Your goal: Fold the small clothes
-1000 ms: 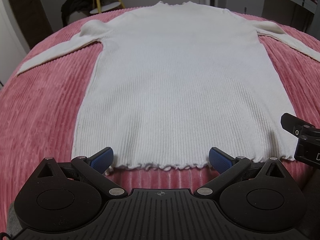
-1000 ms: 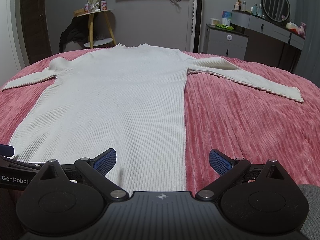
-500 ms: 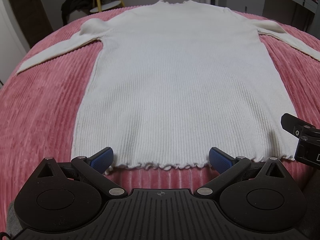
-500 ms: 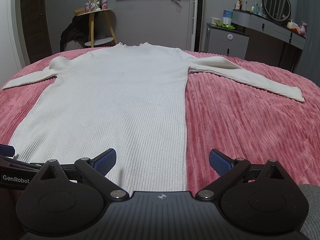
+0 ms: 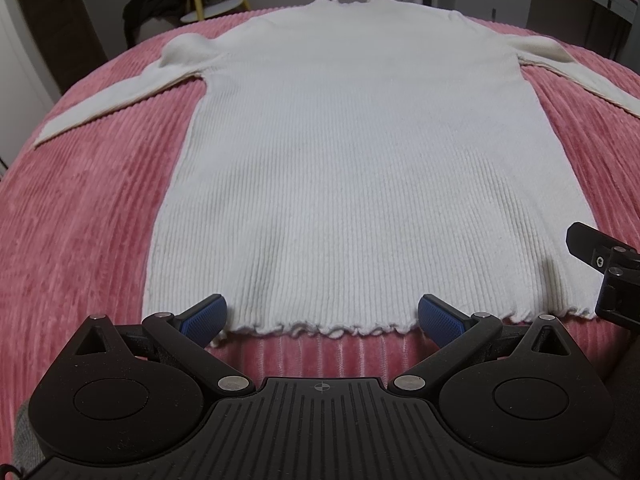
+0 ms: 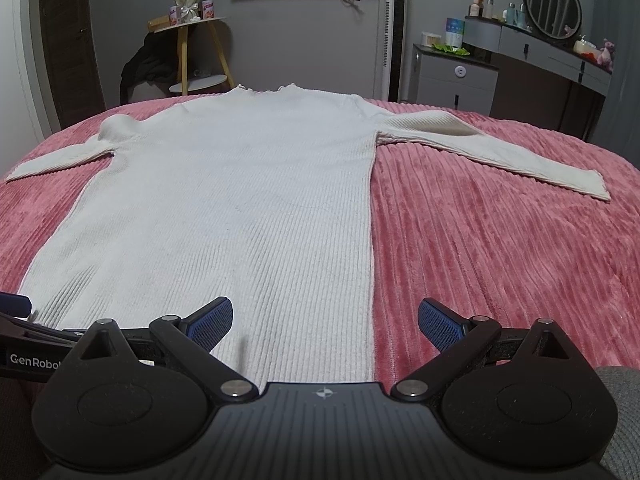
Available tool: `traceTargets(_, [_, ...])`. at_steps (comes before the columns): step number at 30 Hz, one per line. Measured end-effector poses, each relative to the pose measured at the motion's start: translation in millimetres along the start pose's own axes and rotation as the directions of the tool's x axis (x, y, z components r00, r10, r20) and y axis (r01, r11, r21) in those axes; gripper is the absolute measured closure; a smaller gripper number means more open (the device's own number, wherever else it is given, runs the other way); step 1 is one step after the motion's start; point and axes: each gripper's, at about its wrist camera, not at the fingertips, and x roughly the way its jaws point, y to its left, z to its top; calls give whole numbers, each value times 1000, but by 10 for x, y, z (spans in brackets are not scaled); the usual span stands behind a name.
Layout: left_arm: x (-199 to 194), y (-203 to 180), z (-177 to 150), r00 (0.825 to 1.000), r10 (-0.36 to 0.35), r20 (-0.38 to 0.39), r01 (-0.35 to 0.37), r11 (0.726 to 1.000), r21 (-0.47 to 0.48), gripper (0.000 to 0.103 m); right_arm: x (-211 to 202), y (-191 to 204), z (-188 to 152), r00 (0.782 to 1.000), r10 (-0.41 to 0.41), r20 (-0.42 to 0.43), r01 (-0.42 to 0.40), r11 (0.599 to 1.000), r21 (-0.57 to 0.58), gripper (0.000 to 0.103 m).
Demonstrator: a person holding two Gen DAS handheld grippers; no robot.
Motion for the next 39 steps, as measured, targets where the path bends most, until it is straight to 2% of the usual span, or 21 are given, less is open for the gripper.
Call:
traceTargets(24, [18,-17,14,1000,2,-10,-2,1000,-1,0,12,-35,19,1000,24,-13,-23,999,22,4])
traceTargets(28, [6,1,22,1000,4,2,-4,1000,-12,0,-6,-74,38,997,71,-8,-70,996,45,4])
traceTargets(31, [-14,18,38,1000,5,21,-4,1000,-25,0,-26,-151,58,991,130,27,-132,988,84,4])
traceTargets(33, [-7,15,51,1000,8,21,-8,1000,-27,0,-9,-204,77,985,170,21,-171,978,118,4])
traceTargets(36, [4,8,66,1000,9,20,-9,1000,-28,0,74,-302,103,967,255,-26,-245,949,199,4])
traceTargets(39, [-4,12,89,999,14,32,-13,999,-29,0,142,-469,168,948,313,-48,-283,905,316,4])
